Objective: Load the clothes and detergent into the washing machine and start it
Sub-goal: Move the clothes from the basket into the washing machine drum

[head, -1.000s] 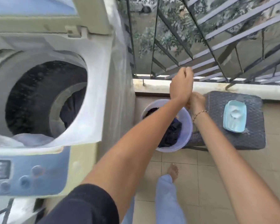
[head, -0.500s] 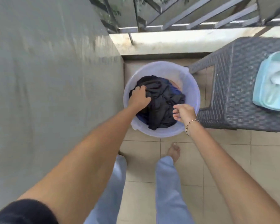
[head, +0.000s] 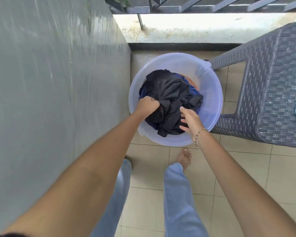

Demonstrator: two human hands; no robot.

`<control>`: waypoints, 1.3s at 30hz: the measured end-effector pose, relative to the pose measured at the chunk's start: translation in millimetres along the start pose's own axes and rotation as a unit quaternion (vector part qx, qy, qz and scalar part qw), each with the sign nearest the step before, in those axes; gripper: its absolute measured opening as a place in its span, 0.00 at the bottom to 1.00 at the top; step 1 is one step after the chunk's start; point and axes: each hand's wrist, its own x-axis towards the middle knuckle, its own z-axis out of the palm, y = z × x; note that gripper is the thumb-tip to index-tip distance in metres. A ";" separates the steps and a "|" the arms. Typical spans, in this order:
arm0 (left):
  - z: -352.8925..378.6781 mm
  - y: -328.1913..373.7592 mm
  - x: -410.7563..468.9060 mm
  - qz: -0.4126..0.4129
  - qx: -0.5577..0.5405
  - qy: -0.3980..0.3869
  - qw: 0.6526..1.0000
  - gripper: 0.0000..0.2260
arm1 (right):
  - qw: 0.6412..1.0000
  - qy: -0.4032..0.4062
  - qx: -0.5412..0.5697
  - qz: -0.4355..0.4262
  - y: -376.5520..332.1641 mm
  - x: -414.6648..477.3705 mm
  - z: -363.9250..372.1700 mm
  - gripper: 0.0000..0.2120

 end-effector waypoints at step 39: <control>-43.7 47.6 -73.6 -0.098 -0.283 -0.159 0.941 0.17 | 0.983 -0.172 0.067 0.000 -32.6 -43.2 0.2 0.38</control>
